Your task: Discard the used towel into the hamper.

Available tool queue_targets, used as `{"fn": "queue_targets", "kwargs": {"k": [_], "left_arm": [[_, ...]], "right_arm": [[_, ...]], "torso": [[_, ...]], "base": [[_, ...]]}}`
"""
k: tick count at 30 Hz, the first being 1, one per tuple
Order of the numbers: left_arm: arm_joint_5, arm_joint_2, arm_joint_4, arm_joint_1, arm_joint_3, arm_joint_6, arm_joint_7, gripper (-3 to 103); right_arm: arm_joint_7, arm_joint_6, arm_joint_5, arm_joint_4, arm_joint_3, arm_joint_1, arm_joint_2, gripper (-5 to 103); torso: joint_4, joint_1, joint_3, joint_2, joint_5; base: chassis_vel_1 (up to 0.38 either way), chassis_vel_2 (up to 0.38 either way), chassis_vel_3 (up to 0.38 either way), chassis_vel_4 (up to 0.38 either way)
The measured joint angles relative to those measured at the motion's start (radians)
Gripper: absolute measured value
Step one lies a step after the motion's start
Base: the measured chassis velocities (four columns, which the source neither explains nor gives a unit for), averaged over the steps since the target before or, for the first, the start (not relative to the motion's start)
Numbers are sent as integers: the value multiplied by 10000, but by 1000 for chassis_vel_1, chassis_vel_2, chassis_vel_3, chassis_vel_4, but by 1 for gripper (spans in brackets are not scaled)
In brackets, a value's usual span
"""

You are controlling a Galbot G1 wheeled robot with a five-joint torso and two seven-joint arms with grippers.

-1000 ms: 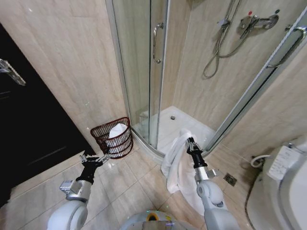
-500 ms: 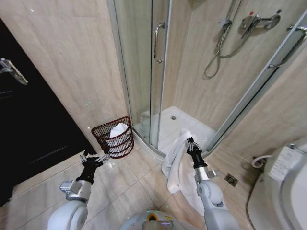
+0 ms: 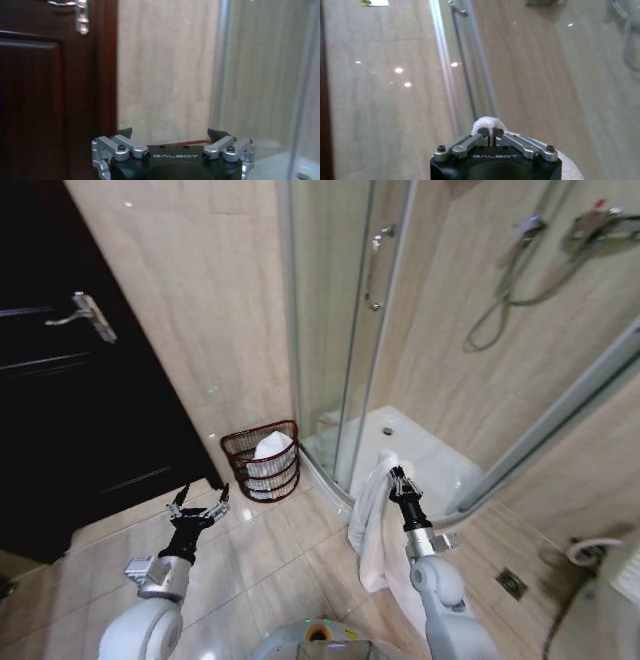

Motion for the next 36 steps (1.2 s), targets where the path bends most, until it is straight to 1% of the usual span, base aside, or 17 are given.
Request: {"fn": "queue_targets", "kwargs": {"k": [18,22,27,30,36], "left_arm": [[0,0,0,0,0,0,0,98],[0,0,0,1,0,0,0,98],[0,0,0,1,0,0,0,98],[0,0,0,0,0,0,0,98],[0,0,0,1,0,0,0,98]], "right_arm": [[0,10,56,64,-6,-17,-40,3],[6,0,75,83,-5,-16,-42,3],[23,-6,63,158,23,-40,-52,3],[32,0,-59,266,118,-63,-71,3],[46,-46,-470,825,549,-164,-202,3]], "torso": [[1,-42,-43,-84,0],[3,-42,-43,-84,0],[-1,-41,-39,-81,0],[1,-12,-9,-20,1],[1,100,126,228,0]], "base": [[122,129,123,127],[94,83,67,64],[8,9,9,11],[0,0,0,0],[0,0,0,0]]}}
